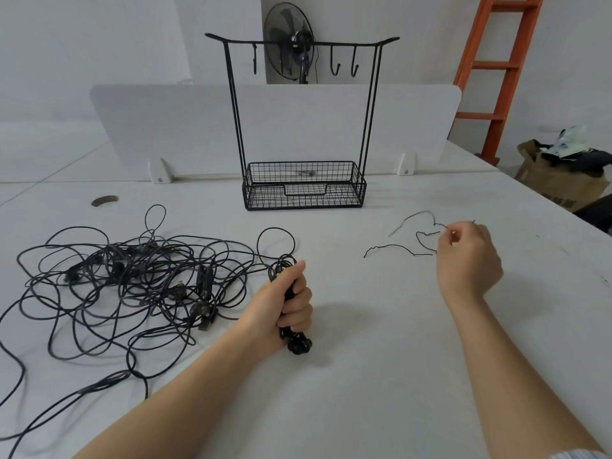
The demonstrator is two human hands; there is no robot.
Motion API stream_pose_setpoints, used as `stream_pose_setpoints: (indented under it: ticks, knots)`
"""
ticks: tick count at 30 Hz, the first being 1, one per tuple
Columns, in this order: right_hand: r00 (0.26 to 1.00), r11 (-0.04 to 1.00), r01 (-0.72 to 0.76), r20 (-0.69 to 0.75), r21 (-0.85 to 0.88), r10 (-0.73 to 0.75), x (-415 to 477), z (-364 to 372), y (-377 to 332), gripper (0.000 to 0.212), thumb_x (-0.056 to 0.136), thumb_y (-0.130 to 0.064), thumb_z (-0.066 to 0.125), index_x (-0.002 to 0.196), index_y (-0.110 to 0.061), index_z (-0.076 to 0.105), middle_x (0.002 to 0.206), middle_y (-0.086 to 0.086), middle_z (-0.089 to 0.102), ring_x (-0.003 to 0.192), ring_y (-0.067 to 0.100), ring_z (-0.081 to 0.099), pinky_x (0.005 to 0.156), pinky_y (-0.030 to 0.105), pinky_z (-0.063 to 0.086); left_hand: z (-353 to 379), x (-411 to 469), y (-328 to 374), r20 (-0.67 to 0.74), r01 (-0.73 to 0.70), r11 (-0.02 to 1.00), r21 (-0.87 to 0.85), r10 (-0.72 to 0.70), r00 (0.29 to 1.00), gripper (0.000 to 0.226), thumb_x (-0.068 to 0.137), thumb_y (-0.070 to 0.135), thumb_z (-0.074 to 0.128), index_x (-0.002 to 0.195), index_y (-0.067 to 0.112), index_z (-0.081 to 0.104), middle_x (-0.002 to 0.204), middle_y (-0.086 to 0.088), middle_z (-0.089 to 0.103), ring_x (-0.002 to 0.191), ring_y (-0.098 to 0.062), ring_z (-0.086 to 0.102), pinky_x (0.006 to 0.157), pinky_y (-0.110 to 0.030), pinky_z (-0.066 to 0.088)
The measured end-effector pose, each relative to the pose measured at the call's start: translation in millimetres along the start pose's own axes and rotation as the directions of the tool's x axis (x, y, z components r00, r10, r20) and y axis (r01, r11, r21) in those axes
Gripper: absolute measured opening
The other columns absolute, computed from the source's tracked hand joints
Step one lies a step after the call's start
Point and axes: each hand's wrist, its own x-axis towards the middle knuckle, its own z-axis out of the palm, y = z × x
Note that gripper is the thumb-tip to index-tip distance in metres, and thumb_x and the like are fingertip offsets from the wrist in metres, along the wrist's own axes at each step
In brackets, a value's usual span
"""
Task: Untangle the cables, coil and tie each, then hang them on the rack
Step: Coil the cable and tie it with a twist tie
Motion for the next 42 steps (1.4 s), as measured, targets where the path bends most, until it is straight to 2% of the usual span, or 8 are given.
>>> stream_pose_setpoints:
  ticks: [4, 8, 13, 19, 23, 29, 36, 42]
  knots:
    - [0.987, 0.849, -0.033, 0.148, 0.527, -0.054, -13, 2, -20, 0.010, 0.087, -0.007, 0.055, 0.083, -0.014, 0.060, 0.087, 0.007, 0.065, 0.062, 0.002, 0.052, 0.062, 0.023, 0.035, 0, 1, -2, 0.055, -0.023, 0.993, 0.119, 0.017, 0.998, 0.040, 0.068, 0.006, 0.069, 0.059, 0.018, 0.032, 0.039, 0.009, 0.019, 0.028, -0.004, 0.014, 0.034, -0.014, 0.017]
    - [0.819, 0.542, -0.371, 0.541, 0.754, -0.193, -55, -7, -59, 0.021, 0.093, -0.006, 0.047, 0.077, -0.020, 0.049, 0.073, -0.002, 0.064, 0.060, 0.003, 0.054, 0.054, 0.017, 0.038, 0, 1, -4, 0.119, 0.028, 0.983, 0.182, -0.050, 0.992, 0.038, 0.064, -0.003, 0.057, 0.099, 0.003, 0.046, 0.039, 0.008, 0.019, 0.029, -0.004, 0.015, 0.038, -0.015, 0.015]
    - [0.640, 0.608, -0.207, 0.576, 0.766, -0.509, -94, -11, -74, 0.019, 0.096, -0.012, 0.041, 0.081, -0.023, 0.042, 0.075, -0.004, 0.065, 0.076, 0.008, 0.057, 0.070, 0.012, 0.043, 4, -6, -6, 0.287, 0.049, 0.960, 0.276, -0.131, 0.949, 0.026, 0.068, -0.005, 0.055, 0.071, 0.008, 0.033, 0.041, 0.006, 0.022, 0.033, -0.004, 0.017, 0.037, -0.015, 0.021]
    - [0.566, 0.741, 0.167, 0.553, 0.650, -0.612, -95, -11, -68, 0.015, 0.097, -0.023, 0.041, 0.084, -0.030, 0.036, 0.056, -0.006, 0.052, 0.057, 0.019, 0.050, 0.063, 0.035, 0.042, 16, -14, -14, 0.439, 0.127, 0.947, 0.294, -0.252, 0.863, 0.033, 0.072, -0.007, 0.047, 0.052, 0.020, 0.048, 0.039, 0.009, 0.030, 0.037, -0.006, 0.018, 0.042, -0.015, 0.026]
    - [0.580, 0.762, 0.150, 0.568, 0.630, -0.584, -90, -16, -70, 0.020, 0.096, -0.022, 0.042, 0.080, -0.032, 0.037, 0.056, 0.015, 0.047, 0.051, 0.024, 0.041, 0.054, 0.040, 0.035, 20, -17, -12, 0.536, 0.189, 0.952, 0.243, -0.294, 0.791, 0.027, 0.073, 0.006, 0.053, 0.053, 0.024, 0.056, 0.041, 0.014, 0.036, 0.040, -0.010, 0.017, 0.046, -0.015, 0.030]
    - [0.640, 0.739, 0.236, 0.471, 0.631, -0.607, -90, -14, -69, 0.013, 0.096, -0.019, 0.044, 0.086, -0.026, 0.040, 0.052, 0.022, 0.048, 0.049, 0.030, 0.041, 0.054, 0.043, 0.035, 19, -16, -11, 0.403, 0.197, 0.937, 0.288, -0.305, 0.863, 0.030, 0.079, 0.010, 0.054, 0.051, 0.021, 0.060, 0.048, 0.008, 0.038, 0.038, -0.004, 0.033, 0.045, -0.017, 0.033]
    - [0.652, 0.714, 0.304, 0.409, 0.631, -0.639, -89, -11, -65, 0.006, 0.090, -0.030, 0.039, 0.085, -0.028, 0.037, 0.040, -0.001, 0.034, 0.044, 0.024, 0.036, 0.045, 0.030, 0.026, 23, -24, -4, 0.186, 0.087, 0.799, 0.595, -0.243, 0.952, 0.023, 0.095, 0.011, 0.048, 0.072, 0.009, 0.050, 0.045, 0.004, 0.032, 0.035, -0.010, 0.032, 0.041, -0.019, 0.030]
    - [0.725, 0.738, -0.048, 0.532, 0.674, -0.438, -78, -12, -66, 0.024, 0.094, -0.012, 0.044, 0.077, -0.028, 0.040, 0.054, -0.003, 0.054, 0.053, 0.010, 0.048, 0.059, 0.023, 0.041, 25, -25, 2, 0.156, 0.060, 0.843, 0.535, -0.168, 0.973, 0.037, 0.099, 0.014, 0.039, 0.063, 0.014, 0.035, 0.047, 0.007, 0.022, 0.037, -0.005, 0.015, 0.036, -0.014, 0.017]
